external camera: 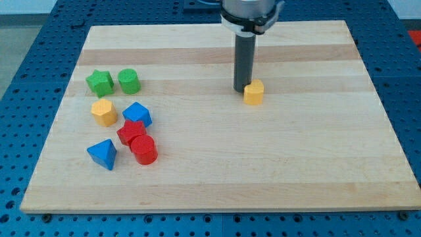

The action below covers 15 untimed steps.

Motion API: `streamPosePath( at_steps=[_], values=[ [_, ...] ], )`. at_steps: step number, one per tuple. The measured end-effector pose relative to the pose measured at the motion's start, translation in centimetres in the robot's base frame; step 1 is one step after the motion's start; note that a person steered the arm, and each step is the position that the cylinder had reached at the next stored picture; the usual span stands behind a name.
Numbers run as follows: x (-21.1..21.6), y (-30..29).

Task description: Slide the yellow heart towards the center right

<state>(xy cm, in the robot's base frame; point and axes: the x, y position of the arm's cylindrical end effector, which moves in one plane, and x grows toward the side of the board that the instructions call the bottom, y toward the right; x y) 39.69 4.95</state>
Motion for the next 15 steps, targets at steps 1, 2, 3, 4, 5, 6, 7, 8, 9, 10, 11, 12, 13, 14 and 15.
streamPosePath(
  at_steps=[1,2,3,4,5,6,7,8,9,10,11,12,13,14,15],
  values=[
    [0.5,0.6],
    [0.9,0.9],
    [3.8,0.7],
    [4.5,-1.9],
    [5.2,-2.0],
    [6.0,-0.2],
    [6.0,1.2],
    [5.4,3.5],
    [4.3,5.9],
    [3.5,8.3],
    [3.1,9.4],
    [2.5,10.8],
    [1.7,12.8],
    [1.3,13.3],
    [1.2,11.7]
  ],
)
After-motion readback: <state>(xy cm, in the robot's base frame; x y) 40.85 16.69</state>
